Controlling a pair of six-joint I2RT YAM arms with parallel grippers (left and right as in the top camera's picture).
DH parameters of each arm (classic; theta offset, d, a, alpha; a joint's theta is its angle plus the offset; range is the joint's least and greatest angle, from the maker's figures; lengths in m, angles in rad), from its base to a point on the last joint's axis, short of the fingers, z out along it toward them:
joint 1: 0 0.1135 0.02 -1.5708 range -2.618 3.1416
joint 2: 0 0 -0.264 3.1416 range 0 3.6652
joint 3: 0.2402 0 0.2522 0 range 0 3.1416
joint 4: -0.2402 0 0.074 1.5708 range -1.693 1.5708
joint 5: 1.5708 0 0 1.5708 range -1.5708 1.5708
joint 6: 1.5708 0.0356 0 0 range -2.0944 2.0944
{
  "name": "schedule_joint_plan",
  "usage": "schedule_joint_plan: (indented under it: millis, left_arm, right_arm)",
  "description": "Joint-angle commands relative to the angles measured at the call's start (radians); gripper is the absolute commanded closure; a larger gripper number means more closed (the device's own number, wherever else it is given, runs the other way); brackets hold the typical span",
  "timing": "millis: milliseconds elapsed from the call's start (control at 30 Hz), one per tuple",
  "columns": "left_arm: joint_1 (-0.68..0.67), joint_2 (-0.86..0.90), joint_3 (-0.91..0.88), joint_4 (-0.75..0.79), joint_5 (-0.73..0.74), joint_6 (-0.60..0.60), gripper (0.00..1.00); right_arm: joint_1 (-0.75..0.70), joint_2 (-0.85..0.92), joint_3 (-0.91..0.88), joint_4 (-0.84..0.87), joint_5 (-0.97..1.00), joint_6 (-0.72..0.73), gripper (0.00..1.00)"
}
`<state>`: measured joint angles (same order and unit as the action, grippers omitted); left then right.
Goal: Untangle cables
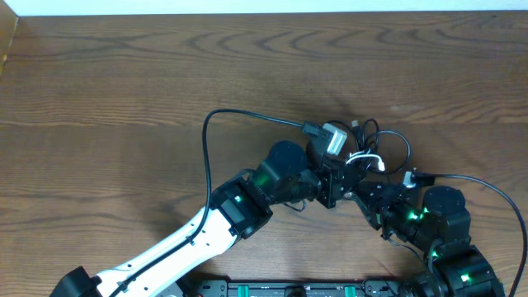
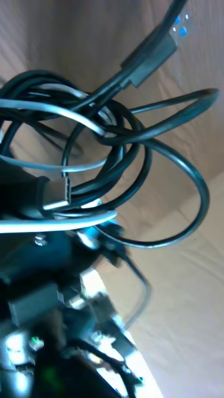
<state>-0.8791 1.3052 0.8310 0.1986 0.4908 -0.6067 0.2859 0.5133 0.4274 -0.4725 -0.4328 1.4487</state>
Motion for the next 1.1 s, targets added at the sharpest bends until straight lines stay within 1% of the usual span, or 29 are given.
schedule_joint_plan:
  millis: [0,100,167,233,333,367,433,533,600,767,933,1067]
  left_arm:
    - [-0.014,-0.005,0.022,-0.042,0.028,0.143,0.92]
    - [-0.014,-0.005,0.022,-0.046,0.028,0.13,0.92]
    - [-0.014,-0.005,0.022,-0.032,0.027,0.096,0.92]
    - [-0.014,-0.005,0.022,-0.022,0.006,0.039,0.92]
    - [-0.014,-0.005,0.022,-0.023,-0.085,-0.06,0.93]
    - [-0.014,-0.005,0.022,-0.023,-0.113,-0.08,0.92]
    - [-0.014,-0.005,0.022,-0.022,-0.146,-0.092,0.93]
    - [-0.014,-0.005,0.022,-0.035,-0.184,-0.091,0.92]
    - [-0.014,-0.005,0.022,-0.053,-0.214,-0.091,0.92]
    - [-0.014,-0.005,0.022,-0.06,-0.216,-0.11,0.93]
    - [-0.015,-0.005,0.022,-0.063,-0.214,-0.113,0.93]
    - [-0.016,-0.005,0.022,-0.059,-0.215,-0.167,0.92]
  right_arm:
    - [0.01,-0.003,0.002,0.02,0.076,-0.123,0.71]
    - [0.01,-0.003,0.002,0.021,0.075,-0.119,0.71]
    - [0.01,-0.003,0.002,0.02,0.06,-0.103,0.75]
    - [0.01,-0.003,0.002,0.02,0.023,-0.077,0.78]
    - [0.01,-0.003,0.002,0.011,-0.037,-0.043,0.83]
    - [0.01,-0.002,0.002,0.005,-0.04,-0.045,0.82]
    - [0.01,-0.003,0.002,-0.03,-0.006,-0.069,0.76]
    - [0.01,-0.003,0.002,-0.144,0.077,-0.081,0.75]
    - [0.01,-0.003,0.002,-0.163,0.082,-0.081,0.75]
    - [0.01,-0.003,0.002,-0.134,0.071,-0.08,0.76]
    - [0.01,-0.003,0.002,-0.048,0.028,-0.072,0.78]
    - [0.01,-0.003,0.002,-0.027,-0.017,-0.048,0.78]
